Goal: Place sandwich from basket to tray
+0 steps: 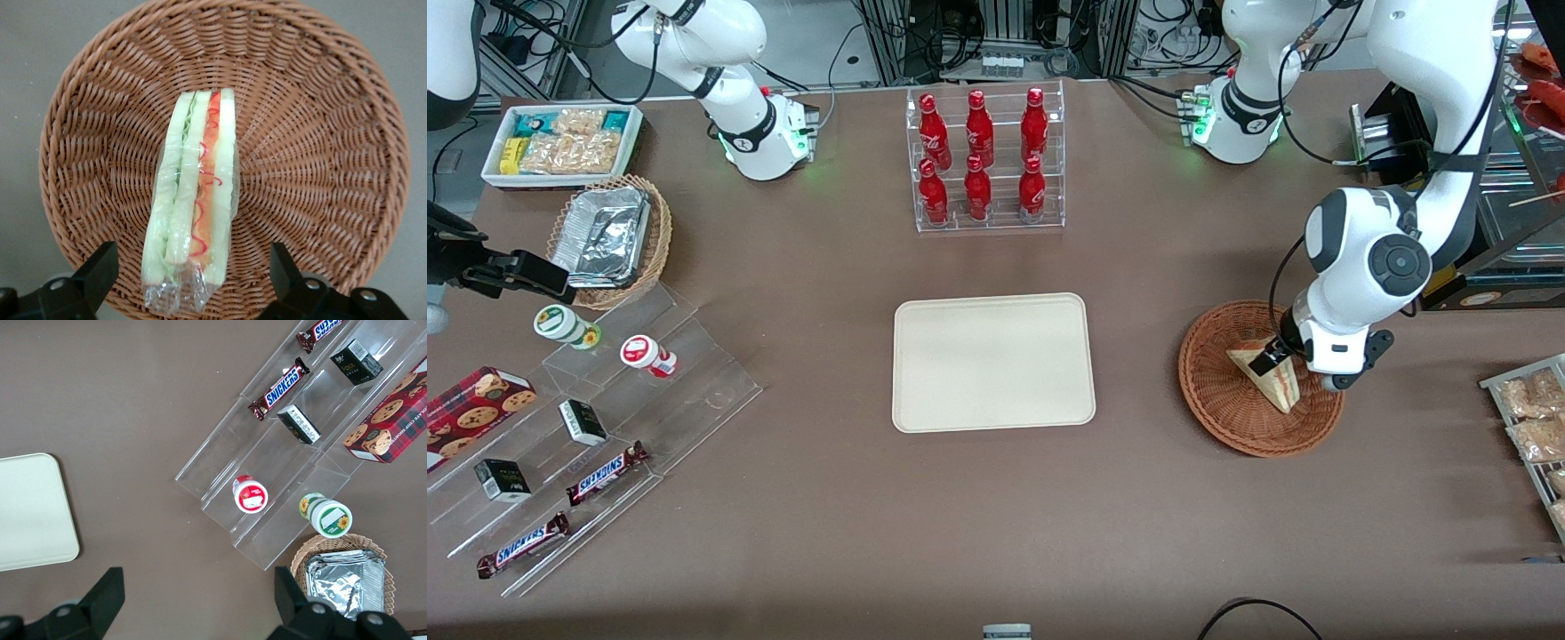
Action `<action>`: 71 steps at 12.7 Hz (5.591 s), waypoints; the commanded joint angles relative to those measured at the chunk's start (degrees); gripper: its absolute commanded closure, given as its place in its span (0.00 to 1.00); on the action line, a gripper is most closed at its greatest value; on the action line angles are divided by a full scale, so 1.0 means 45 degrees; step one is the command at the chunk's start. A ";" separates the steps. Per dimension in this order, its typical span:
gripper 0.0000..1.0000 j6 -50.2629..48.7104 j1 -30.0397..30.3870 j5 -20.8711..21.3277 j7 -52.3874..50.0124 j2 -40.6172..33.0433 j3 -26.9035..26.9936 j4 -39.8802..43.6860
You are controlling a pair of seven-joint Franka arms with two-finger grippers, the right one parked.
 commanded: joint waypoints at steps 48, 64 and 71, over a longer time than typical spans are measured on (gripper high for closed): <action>1.00 -0.4083 -0.8936 -0.0755 -0.2393 0.7280 -0.0306 1.1156; 0.00 -0.5798 -0.8683 -0.0579 -0.1226 0.5487 -0.0208 1.1176; 0.00 -0.9371 -0.6363 -0.0599 0.3243 0.3435 -0.0228 1.0805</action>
